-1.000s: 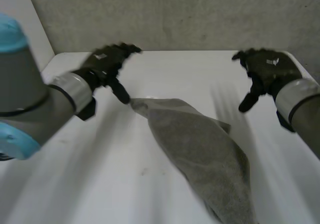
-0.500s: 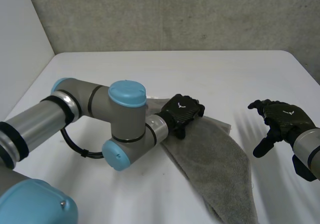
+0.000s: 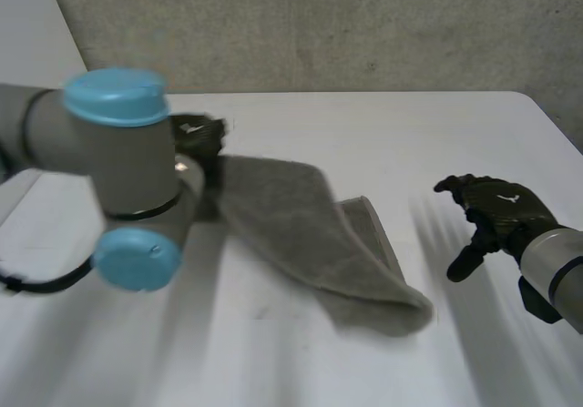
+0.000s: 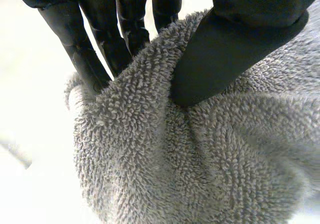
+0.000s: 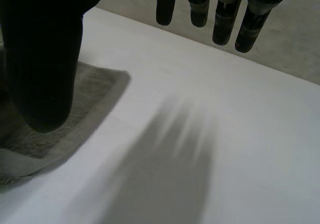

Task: Fold the towel.

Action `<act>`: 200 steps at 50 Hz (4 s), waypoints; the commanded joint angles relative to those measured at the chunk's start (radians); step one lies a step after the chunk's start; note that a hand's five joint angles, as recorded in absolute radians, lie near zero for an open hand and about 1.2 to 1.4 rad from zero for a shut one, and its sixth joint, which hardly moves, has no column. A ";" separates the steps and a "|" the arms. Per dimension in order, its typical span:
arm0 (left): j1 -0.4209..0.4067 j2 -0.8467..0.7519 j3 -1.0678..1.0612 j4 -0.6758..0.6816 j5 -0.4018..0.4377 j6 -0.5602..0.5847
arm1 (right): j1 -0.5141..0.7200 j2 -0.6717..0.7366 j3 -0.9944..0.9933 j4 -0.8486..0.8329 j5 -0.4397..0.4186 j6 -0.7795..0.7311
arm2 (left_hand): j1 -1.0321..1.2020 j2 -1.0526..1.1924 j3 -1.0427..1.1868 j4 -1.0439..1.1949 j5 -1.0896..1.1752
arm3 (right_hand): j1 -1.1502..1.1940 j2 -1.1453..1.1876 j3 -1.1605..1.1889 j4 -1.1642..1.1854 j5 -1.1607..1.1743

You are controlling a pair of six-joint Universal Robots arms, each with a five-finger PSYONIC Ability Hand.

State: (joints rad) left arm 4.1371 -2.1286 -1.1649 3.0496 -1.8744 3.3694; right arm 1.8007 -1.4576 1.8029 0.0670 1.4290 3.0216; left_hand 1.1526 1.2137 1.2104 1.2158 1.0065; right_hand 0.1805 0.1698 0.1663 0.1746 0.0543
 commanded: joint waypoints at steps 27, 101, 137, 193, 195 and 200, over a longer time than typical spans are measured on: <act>0.032 0.497 -0.549 0.070 0.222 -0.030 | 0.290 0.112 -0.062 0.096 -0.027 0.003 | -0.933 -0.994 -0.991 -0.996 -0.962 | 0.004 0.015 0.018 0.010 -0.044; 0.147 0.029 -0.032 -0.255 0.262 -0.067 | 0.473 0.255 -0.054 -0.004 -0.064 -0.020 | 0.244 0.183 0.186 0.180 0.215 | -0.006 0.005 0.008 0.000 -0.054; 0.155 0.065 0.059 -0.256 0.264 -0.068 | 0.462 0.200 -0.106 -0.227 0.011 -0.072 | 0.244 0.183 0.186 0.180 0.215 | 1.216 1.226 1.230 1.222 1.167; 0.022 0.245 -0.424 -0.115 0.242 -0.231 | -0.009 0.166 -0.100 -0.101 -0.050 -0.282 | -0.968 -1.030 -1.026 -1.032 -0.997 | 1.216 1.226 1.230 1.222 1.167; 0.023 0.249 -0.421 -0.097 0.244 -0.204 | -0.018 0.164 -0.091 -0.114 -0.053 -0.283 | -0.971 -1.032 -1.029 -1.035 -1.000 | 1.216 1.226 1.230 1.222 1.167; 0.028 0.251 -0.407 -0.037 0.261 -0.091 | -0.032 0.164 -0.083 -0.131 -0.073 -0.282 | -0.960 -1.021 -1.017 -1.023 -0.988 | 1.216 1.226 1.230 1.222 1.167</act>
State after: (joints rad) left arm 4.1598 -1.8816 -1.5871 2.9519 -1.6311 3.1628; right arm 1.7849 -1.2957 1.7071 -0.0420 1.3727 2.7393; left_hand 0.1929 0.1869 0.1887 0.1891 0.0361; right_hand 1.3832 1.2101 1.2152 1.2168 1.0319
